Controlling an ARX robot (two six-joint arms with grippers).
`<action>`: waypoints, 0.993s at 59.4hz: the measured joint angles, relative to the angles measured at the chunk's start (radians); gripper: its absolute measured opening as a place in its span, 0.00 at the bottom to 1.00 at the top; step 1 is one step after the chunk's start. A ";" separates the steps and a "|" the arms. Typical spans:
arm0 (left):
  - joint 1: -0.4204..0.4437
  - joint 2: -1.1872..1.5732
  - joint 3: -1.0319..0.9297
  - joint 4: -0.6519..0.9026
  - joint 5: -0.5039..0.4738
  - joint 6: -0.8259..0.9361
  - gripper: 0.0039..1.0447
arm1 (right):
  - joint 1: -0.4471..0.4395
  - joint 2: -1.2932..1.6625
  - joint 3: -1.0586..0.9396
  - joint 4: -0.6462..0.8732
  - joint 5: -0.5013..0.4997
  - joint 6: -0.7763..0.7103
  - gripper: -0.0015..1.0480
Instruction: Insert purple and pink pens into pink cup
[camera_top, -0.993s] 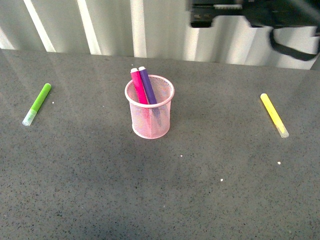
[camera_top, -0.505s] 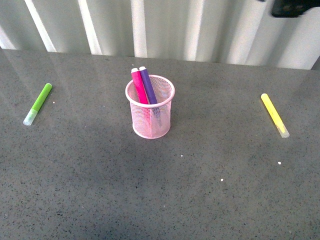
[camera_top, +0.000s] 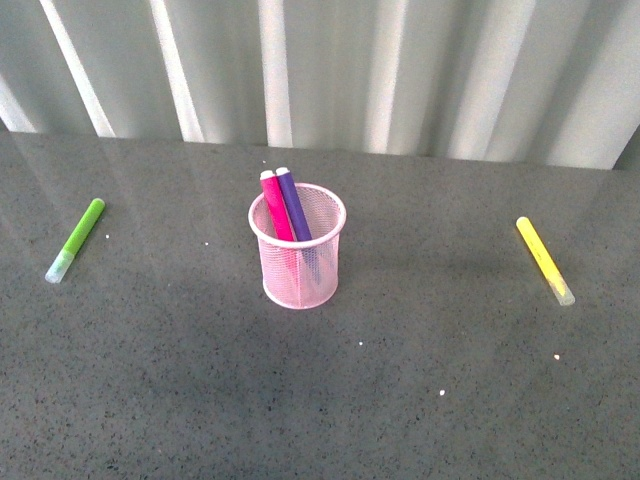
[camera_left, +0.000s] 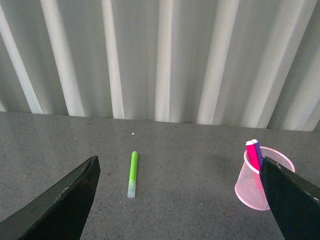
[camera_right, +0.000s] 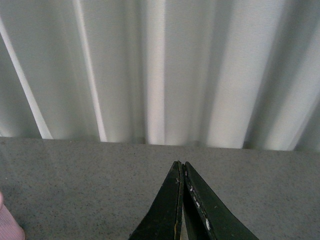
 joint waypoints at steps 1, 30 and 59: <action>0.000 0.000 0.000 0.000 0.000 0.000 0.94 | -0.005 -0.017 -0.010 -0.007 -0.005 0.000 0.03; 0.000 0.000 0.000 0.000 0.000 0.000 0.94 | -0.133 -0.438 -0.154 -0.283 -0.127 0.000 0.03; 0.000 0.000 0.000 0.000 0.000 0.000 0.94 | -0.134 -0.846 -0.174 -0.642 -0.130 0.000 0.03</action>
